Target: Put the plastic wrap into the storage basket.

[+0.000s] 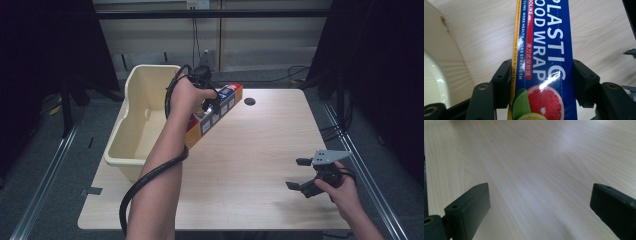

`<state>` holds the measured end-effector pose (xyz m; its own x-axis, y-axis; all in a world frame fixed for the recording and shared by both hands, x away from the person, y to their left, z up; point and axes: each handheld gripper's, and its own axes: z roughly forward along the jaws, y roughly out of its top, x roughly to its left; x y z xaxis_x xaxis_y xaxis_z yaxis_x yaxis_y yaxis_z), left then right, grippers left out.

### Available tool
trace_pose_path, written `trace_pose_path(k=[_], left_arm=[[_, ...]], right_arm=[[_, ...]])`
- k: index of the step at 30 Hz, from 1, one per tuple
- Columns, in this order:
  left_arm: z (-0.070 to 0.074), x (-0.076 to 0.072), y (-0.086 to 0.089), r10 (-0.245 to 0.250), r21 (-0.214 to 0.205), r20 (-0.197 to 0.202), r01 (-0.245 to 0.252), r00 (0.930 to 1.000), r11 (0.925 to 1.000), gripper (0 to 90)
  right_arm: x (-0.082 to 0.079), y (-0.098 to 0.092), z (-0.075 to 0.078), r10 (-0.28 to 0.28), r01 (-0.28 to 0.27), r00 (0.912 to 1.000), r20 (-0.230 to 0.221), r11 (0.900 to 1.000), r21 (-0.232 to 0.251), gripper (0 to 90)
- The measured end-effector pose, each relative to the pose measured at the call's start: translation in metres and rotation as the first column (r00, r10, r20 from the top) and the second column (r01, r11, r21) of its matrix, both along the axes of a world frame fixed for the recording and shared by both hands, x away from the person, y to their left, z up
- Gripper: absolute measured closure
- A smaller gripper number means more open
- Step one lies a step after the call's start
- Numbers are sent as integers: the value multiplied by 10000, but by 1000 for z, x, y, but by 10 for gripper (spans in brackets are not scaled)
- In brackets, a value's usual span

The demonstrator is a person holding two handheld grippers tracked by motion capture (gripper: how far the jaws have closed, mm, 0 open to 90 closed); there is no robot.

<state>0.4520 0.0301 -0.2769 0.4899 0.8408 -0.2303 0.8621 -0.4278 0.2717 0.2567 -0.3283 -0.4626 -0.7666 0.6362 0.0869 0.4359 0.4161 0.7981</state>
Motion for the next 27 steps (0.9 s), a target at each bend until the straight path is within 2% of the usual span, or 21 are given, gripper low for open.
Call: trace_pose_path(k=[5, 9, 14, 16, 27], left_arm=[[7, 0, 8, 246, 209, -45, -245, 9997, 9995, 417], [14, -2, 17, 572, 81, 82, -573, 9983, 9983, 417], [23, -3, 26, 758, 220, 137, -761, 9970, 9969, 417], [26, -5, 28, 1053, 76, 147, -1054, 9943, 9944, 417], [44, -9, 45, 1491, 116, 159, -1493, 9887, 9887, 416]], right_arm=[[0, 0, 0, -1, 1, 10000, 1, 10000, 7, 27], [0, 0, 0, 1, -1, 10000, 4, 10000, 8, 27], [0, 0, 0, -12, 12, 10000, 0, 10000, -15, 27], [0, 0, 0, 56, -56, 10000, -31, 10000, 5, 27], [0, 3, 0, 79, -79, 10000, -15, 9999, -96, 27]])
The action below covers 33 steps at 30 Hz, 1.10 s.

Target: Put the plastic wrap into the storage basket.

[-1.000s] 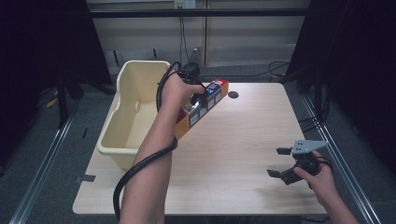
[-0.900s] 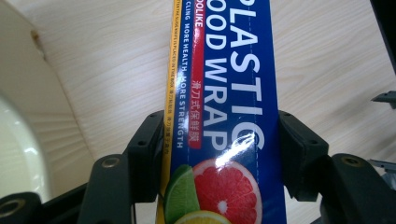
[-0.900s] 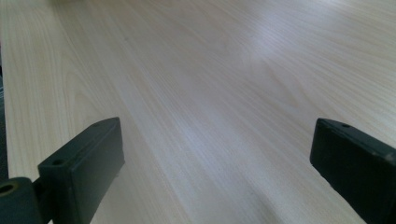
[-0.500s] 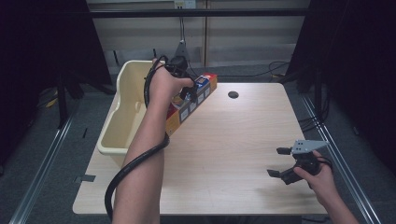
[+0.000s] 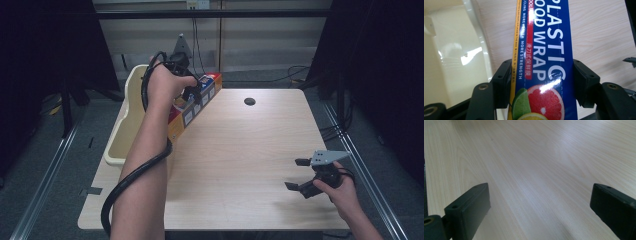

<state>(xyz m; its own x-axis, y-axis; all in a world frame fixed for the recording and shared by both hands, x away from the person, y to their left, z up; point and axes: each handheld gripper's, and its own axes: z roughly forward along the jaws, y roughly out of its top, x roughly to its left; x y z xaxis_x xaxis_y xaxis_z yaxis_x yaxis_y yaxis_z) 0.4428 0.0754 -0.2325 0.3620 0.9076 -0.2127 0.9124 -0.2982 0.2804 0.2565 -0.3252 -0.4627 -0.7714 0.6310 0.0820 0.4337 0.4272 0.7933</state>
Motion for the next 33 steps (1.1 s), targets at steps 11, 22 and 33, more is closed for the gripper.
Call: trace_pose_path(k=[11, 22, 33], left_arm=[[13, -4, 20, 540, -120, 96, -539, 9985, 9985, 416], [23, -7, 35, 872, -23, 178, -871, 9960, 9962, 416], [33, -11, 49, 1260, -18, 175, -1260, 9919, 9920, 416]], right_arm=[[-1, 1, 0, 14, -13, 10000, -28, 10000, 32, 27], [-1, 1, 0, 62, -62, 10000, -47, 10000, 1, 27], [-1, 1, 0, 73, -73, 10000, -23, 10000, 21, 27]])
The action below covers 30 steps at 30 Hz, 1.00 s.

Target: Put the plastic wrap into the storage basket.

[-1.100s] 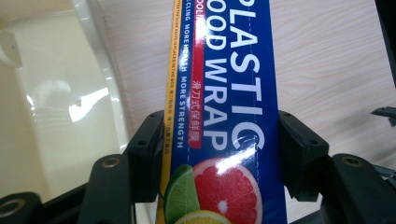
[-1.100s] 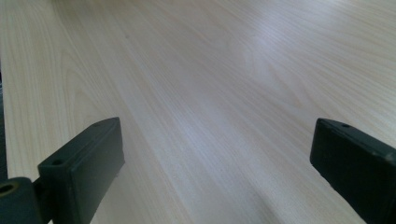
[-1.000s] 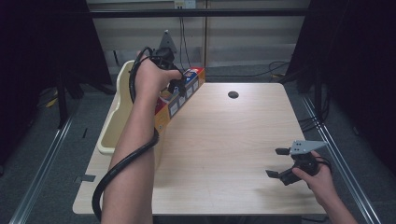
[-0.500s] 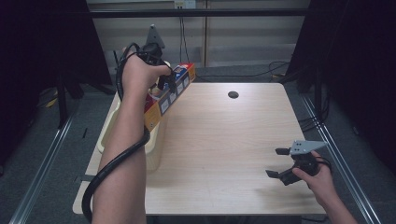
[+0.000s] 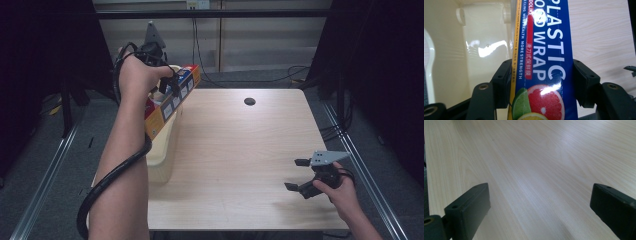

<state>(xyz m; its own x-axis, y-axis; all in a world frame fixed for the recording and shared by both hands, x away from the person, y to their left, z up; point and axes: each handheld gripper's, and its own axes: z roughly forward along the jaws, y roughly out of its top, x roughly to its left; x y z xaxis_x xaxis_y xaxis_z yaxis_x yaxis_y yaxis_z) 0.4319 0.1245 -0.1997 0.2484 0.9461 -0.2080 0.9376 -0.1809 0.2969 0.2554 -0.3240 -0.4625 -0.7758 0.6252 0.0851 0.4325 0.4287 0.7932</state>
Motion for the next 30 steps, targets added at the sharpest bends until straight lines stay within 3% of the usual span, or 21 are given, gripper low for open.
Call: trace_pose_path(k=[10, 30], left_arm=[[11, -2, 12, 233, 29, 89, -233, 9997, 9997, 415], [19, -9, 38, 745, 87, 264, -748, 9969, 9972, 414]], right_arm=[[0, 1, 0, -85, 85, 10000, 1, 10000, -45, 27], [0, 1, -2, -41, 41, 10000, -50, 10000, -86, 26]])
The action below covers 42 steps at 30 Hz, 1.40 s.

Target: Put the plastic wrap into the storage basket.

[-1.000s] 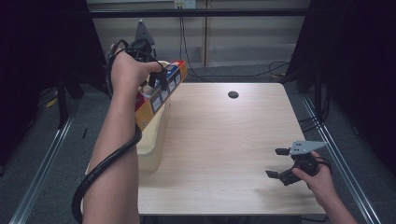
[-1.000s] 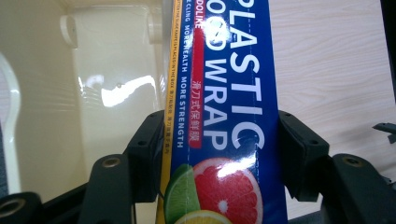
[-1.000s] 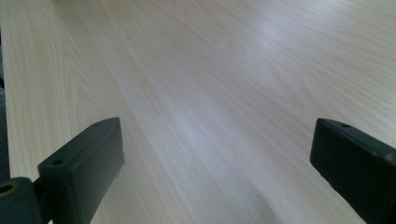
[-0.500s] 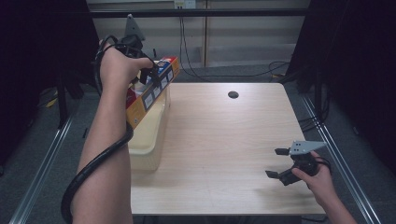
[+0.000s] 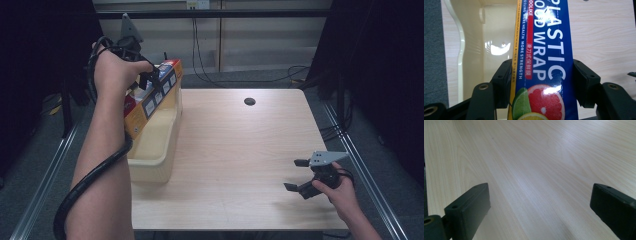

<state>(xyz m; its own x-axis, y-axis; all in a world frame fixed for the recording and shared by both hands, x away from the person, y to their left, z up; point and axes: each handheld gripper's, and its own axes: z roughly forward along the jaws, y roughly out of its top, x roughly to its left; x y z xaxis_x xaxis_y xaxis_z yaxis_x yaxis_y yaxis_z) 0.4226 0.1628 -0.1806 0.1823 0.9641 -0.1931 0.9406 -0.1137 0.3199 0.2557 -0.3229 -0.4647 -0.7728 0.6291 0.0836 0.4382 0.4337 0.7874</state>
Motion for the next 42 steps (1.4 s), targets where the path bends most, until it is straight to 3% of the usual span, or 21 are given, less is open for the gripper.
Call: trace_pose_path(k=[16, 29, 42], left_arm=[[-1, -4, 19, 436, 91, 64, -437, 9990, 9990, 414], [-11, -9, 29, 635, 202, 87, -636, 9979, 9978, 414], [-27, -11, 35, 817, 72, -140, -816, 9966, 9966, 413]], right_arm=[[1, 2, -1, 153, -153, 9999, 0, 9999, -16, 27], [1, 3, -1, 179, -178, 9998, 33, 9998, -46, 27], [0, 5, -1, 176, -175, 9998, 55, 9998, -72, 27]])
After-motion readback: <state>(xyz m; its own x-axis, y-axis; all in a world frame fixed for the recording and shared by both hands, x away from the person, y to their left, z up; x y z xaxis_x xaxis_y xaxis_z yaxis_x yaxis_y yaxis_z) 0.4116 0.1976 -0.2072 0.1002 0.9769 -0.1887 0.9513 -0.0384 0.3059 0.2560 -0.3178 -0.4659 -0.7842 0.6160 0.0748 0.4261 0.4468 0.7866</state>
